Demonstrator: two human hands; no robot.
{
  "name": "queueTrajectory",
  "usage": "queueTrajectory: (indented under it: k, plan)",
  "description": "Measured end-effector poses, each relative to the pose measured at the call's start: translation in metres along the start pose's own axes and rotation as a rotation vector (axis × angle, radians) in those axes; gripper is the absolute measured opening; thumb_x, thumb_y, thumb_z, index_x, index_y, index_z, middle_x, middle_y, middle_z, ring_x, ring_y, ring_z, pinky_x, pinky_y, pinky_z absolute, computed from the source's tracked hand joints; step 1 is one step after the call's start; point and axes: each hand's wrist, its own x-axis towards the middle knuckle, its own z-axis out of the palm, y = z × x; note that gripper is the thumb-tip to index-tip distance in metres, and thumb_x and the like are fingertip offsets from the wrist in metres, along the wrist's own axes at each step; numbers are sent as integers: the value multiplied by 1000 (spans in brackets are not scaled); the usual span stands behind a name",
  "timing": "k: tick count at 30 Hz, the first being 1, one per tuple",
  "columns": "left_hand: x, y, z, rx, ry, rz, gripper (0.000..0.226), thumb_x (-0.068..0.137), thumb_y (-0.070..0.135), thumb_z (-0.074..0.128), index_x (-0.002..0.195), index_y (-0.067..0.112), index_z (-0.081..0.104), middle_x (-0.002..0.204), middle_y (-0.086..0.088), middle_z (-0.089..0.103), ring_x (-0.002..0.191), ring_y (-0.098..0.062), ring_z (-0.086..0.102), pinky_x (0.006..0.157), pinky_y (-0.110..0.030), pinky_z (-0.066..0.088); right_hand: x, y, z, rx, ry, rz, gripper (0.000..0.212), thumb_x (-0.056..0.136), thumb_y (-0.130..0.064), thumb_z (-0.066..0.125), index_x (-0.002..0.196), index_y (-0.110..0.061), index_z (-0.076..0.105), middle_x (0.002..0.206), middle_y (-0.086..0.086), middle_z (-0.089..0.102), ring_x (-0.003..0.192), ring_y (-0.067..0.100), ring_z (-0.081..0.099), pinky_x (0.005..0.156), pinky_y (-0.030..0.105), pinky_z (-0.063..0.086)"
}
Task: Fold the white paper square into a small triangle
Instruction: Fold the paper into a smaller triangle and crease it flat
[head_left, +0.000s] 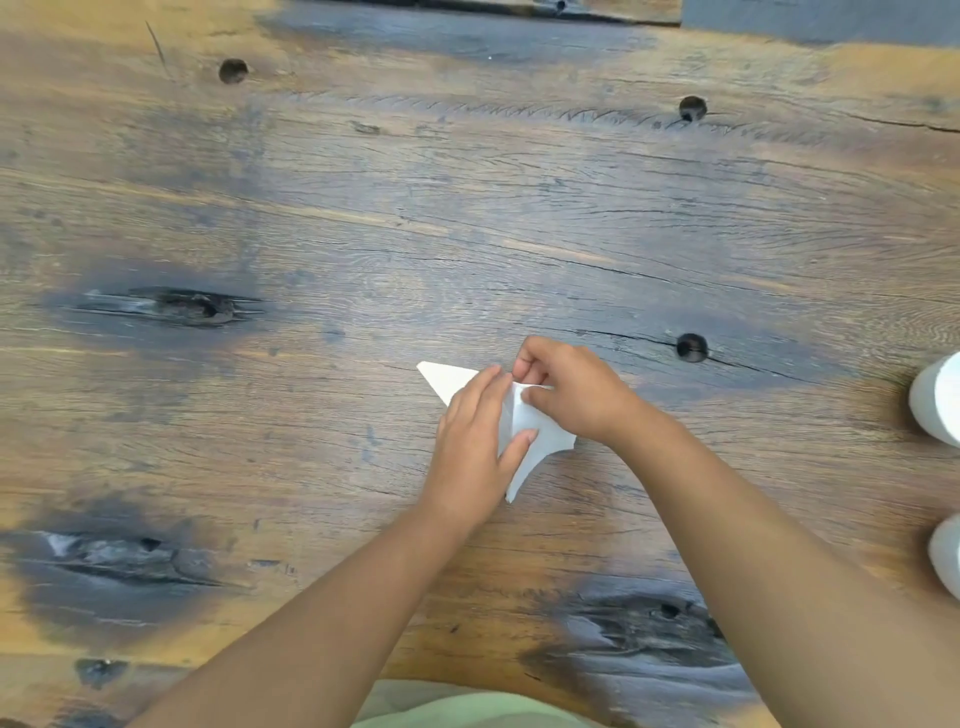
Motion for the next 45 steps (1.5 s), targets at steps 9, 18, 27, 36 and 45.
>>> queueTrajectory:
  k: [9, 18, 27, 36, 45]
  plan:
    - [14, 19, -9, -323, 75, -150, 25, 93, 23, 63, 117, 30, 63, 102, 14, 71, 95, -2, 65, 86, -33, 56, -12, -15, -14, -20, 124, -133, 27, 88, -11, 59, 104, -33, 56, 92, -16, 65, 87, 10, 61, 78, 36, 49]
    - [23, 28, -14, -482, 253, -310, 13, 93, 15, 62, 89, 26, 68, 82, 11, 72, 78, -6, 68, 73, -20, 54, -36, -20, 2, 18, 557, -53, 15, 88, -15, 62, 101, -20, 60, 101, -8, 62, 91, 7, 57, 80, 24, 46]
    - [17, 39, -12, -254, 178, -32, 16, 90, 9, 56, 97, 17, 68, 97, 5, 65, 89, -12, 62, 78, -37, 53, -35, -37, 36, 829, 409, 207, 14, 92, -17, 60, 81, -17, 68, 74, -7, 70, 71, 6, 65, 69, 25, 50]
    - [17, 24, -30, 7, 146, 110, 35, 89, 10, 63, 124, 13, 60, 129, -3, 54, 121, -20, 47, 102, -41, 43, -30, -9, 21, 732, 287, 269, 27, 98, -13, 50, 84, 9, 60, 74, 11, 55, 69, 18, 49, 67, 33, 39]
    - [44, 12, -38, 278, -194, 187, 31, 94, 24, 60, 124, 20, 63, 139, 4, 53, 146, -17, 26, 120, -53, 1, -34, 7, -7, 350, 65, 50, 25, 98, -20, 53, 84, -7, 68, 69, 5, 52, 64, 15, 44, 62, 34, 35]
